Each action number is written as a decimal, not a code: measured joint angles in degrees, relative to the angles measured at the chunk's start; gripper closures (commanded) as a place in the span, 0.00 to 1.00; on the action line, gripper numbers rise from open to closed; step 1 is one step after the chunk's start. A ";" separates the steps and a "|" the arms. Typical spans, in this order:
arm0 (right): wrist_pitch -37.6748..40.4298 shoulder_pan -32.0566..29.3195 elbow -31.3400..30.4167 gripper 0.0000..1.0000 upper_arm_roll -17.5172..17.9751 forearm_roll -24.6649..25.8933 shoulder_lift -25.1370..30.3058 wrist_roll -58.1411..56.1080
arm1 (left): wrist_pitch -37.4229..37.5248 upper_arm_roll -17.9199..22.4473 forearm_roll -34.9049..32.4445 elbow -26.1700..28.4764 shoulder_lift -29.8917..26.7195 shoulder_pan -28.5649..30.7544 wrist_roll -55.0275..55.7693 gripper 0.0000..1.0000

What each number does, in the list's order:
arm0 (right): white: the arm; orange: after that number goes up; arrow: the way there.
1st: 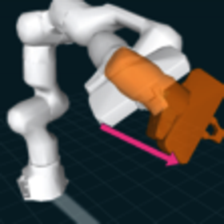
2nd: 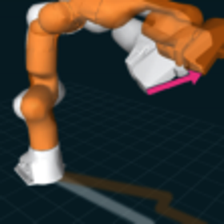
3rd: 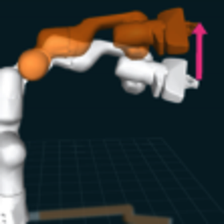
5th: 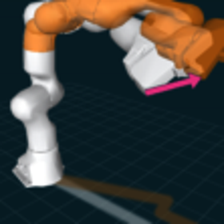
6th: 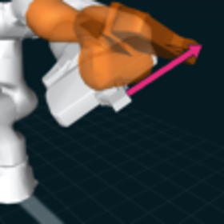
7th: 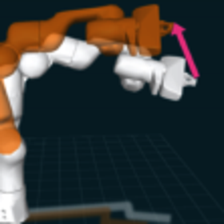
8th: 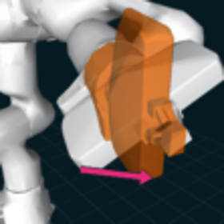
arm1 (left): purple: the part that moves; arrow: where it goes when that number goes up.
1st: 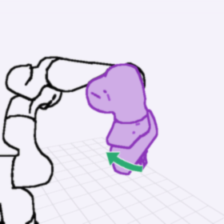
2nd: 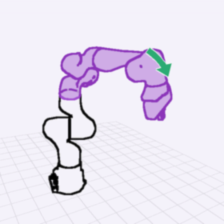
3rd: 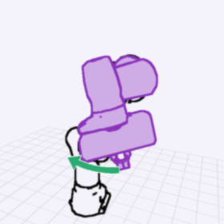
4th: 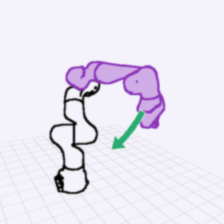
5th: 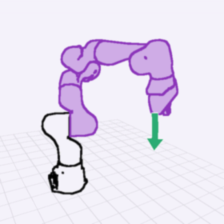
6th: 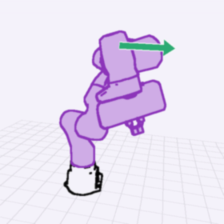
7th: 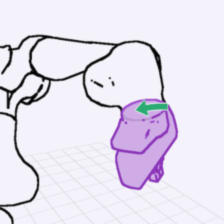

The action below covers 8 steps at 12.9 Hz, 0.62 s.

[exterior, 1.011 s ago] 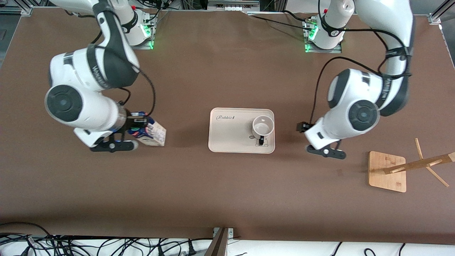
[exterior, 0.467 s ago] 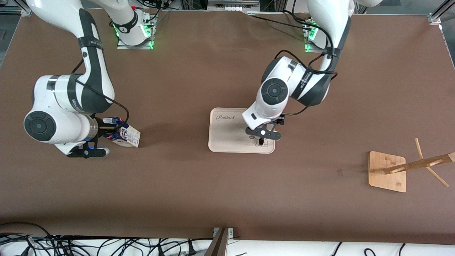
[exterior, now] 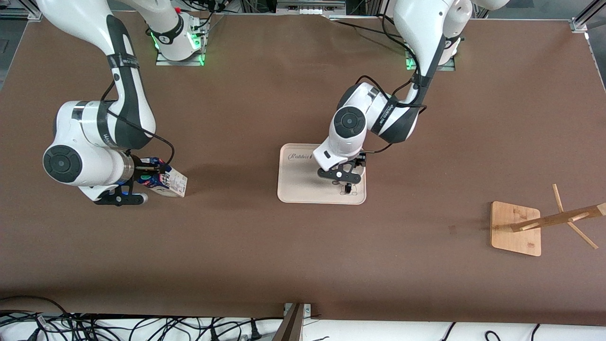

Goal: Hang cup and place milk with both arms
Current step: 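Grasp the milk carton with the right gripper and lift it, then set the carton on the table while the left gripper grasps the mug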

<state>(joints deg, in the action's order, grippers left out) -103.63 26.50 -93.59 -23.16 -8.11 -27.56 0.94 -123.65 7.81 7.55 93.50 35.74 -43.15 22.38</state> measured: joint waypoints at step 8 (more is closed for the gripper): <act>-0.42 0.25 6.40 0.00 -0.02 0.08 6.46 0.01 | -3.43 -1.25 -0.27 0.30 2.85 -1.17 3.89 0.77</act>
<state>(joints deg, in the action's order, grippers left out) -104.04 26.75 -87.20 -23.18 -8.03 -21.10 0.96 -127.08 6.56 7.28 93.80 38.58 -44.32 26.27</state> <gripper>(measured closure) 0.000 0.000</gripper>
